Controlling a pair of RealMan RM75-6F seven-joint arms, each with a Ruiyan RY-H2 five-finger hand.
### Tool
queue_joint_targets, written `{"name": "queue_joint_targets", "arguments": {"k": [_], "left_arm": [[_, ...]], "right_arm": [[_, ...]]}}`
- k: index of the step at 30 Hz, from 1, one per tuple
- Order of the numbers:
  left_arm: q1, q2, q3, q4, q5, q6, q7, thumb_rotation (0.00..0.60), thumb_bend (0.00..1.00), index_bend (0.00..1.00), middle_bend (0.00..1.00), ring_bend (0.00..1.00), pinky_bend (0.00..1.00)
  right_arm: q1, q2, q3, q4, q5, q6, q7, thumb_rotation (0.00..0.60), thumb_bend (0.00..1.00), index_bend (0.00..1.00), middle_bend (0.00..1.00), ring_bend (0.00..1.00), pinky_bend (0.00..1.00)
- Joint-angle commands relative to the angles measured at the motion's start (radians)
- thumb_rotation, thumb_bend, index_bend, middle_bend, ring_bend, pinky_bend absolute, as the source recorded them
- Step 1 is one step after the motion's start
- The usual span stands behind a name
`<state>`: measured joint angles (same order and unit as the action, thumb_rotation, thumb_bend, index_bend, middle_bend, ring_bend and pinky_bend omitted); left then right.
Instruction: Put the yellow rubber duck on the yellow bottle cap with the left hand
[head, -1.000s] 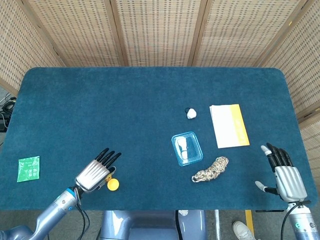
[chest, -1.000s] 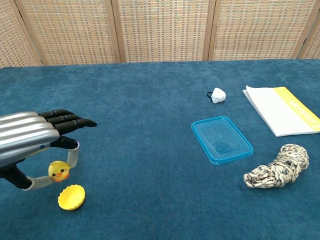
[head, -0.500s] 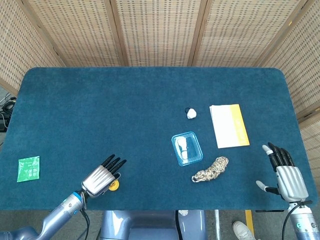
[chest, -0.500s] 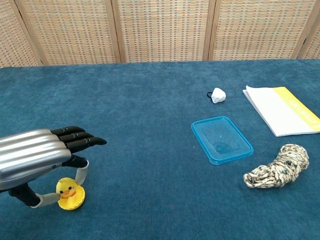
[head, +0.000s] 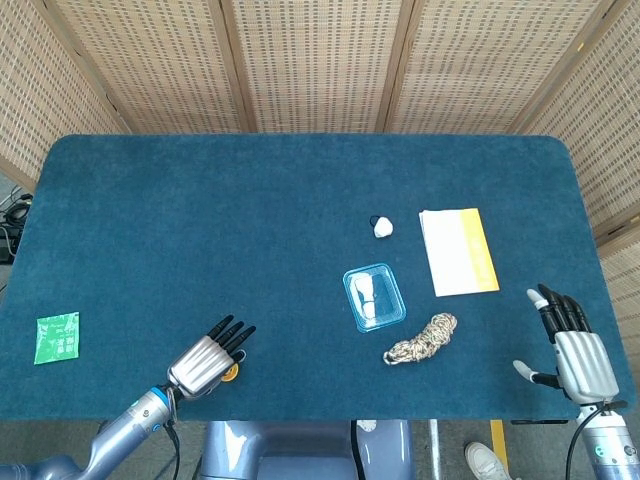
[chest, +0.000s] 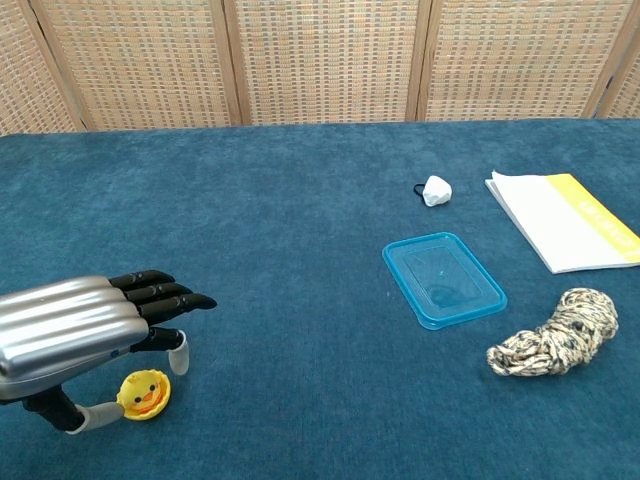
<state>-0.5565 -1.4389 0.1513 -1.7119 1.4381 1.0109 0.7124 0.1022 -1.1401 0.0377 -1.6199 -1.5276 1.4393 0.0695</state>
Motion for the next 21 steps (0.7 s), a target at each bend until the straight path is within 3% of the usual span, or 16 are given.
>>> {"name": "queue_joint_targets", "arguments": {"k": [1,7,12,16,21], "left_arm": [[0.000,0.009,-0.005,-0.013,-0.014,-0.008,0.006,0.600,0.32,0.18,0.00,0.00,0.00],[0.017,0.034,-0.015,-0.050,0.006,0.030,-0.038,0.600,0.32,0.15,0.00,0.00,0.00],[0.059,0.084,-0.028,-0.115,0.045,0.131,-0.089,0.600,0.31,0.11,0.00,0.00,0.00],[0.131,0.139,-0.047,-0.156,0.085,0.290,-0.115,0.600,0.31,0.06,0.00,0.00,0.00],[0.257,0.203,-0.059,-0.183,0.030,0.469,-0.116,0.600,0.31,0.00,0.00,0.00,0.00]], "right_arm": [[0.000,0.000,0.000,0.000,-0.001,0.000,0.000,0.600,0.00,0.00,0.00,0.00,0.00],[0.000,0.000,-0.001,0.001,-0.001,0.000,0.000,0.600,0.00,0.00,0.00,0.00,0.00],[0.000,-0.002,-0.001,0.002,-0.003,0.000,-0.002,0.600,0.00,0.00,0.00,0.00,0.00],[0.000,-0.004,-0.004,0.001,-0.005,-0.001,-0.011,0.600,0.00,0.00,0.00,0.00,0.00],[0.003,-0.017,-0.010,0.002,-0.011,-0.010,-0.044,0.600,0.00,0.00,0.00,0.00,0.00]]}}
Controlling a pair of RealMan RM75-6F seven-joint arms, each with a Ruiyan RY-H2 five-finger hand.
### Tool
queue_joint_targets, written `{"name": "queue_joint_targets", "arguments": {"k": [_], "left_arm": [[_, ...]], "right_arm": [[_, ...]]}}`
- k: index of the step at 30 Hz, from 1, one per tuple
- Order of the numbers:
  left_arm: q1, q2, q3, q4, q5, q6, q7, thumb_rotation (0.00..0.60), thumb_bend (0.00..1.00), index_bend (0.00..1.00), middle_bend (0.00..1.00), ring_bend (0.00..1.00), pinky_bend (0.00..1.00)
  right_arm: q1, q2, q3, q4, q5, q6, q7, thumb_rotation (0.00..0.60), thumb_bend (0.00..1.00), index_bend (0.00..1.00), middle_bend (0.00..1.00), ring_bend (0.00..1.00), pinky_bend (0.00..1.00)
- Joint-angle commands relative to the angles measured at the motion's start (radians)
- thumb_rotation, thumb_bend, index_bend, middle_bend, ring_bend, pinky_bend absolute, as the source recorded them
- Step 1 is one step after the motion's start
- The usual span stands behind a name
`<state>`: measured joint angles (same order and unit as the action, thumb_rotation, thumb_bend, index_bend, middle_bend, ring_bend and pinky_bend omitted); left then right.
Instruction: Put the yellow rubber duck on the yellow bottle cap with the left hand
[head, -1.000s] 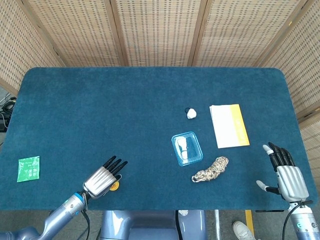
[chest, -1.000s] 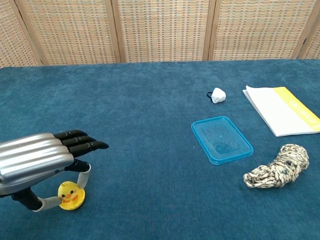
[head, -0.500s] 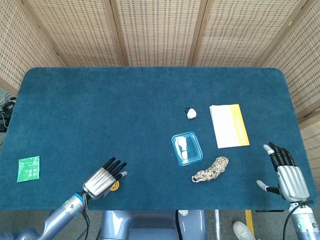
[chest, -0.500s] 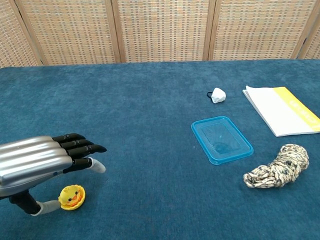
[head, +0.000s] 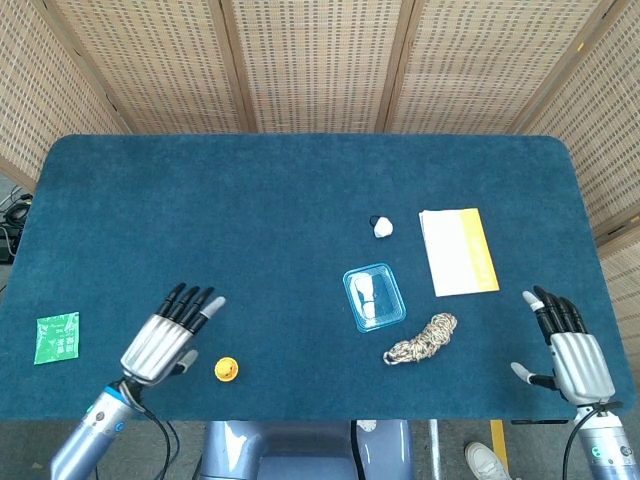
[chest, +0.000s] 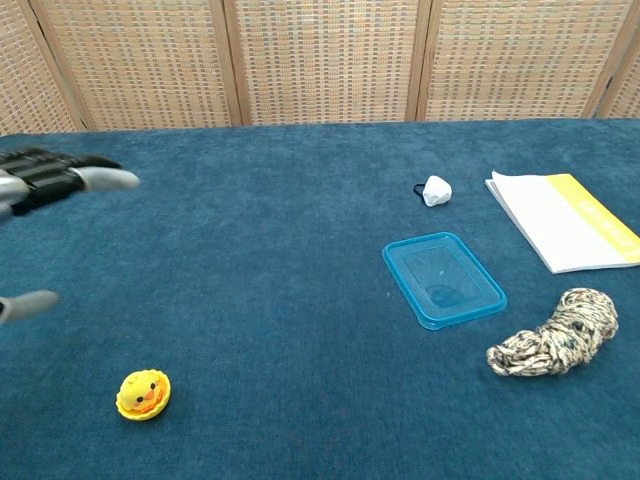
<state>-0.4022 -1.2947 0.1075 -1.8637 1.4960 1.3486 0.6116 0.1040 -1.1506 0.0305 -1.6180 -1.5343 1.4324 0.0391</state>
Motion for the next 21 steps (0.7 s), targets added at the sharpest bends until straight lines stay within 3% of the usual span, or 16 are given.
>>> {"name": "queue_joint_targets", "arguments": {"k": [1,8,21], "left_arm": [[0.120,0.062,-0.017,-0.029,-0.035,0.152,-0.023,0.600,0.31,0.00,0.00,0.00,0.00],[0.233,0.093,-0.017,0.007,-0.086,0.248,-0.149,0.600,0.30,0.00,0.00,0.00,0.00],[0.310,0.100,-0.012,0.090,-0.042,0.276,-0.255,0.600,0.29,0.00,0.00,0.00,0.00]], "right_arm": [[0.002,-0.008,-0.004,-0.001,-0.006,-0.002,-0.018,0.600,0.00,0.00,0.00,0.00,0.00],[0.004,-0.024,-0.011,0.001,-0.020,-0.001,-0.052,0.600,0.00,0.00,0.00,0.00,0.00],[-0.001,-0.038,-0.019,-0.005,-0.048,0.020,-0.091,0.600,0.00,0.00,0.00,0.00,0.00]]}}
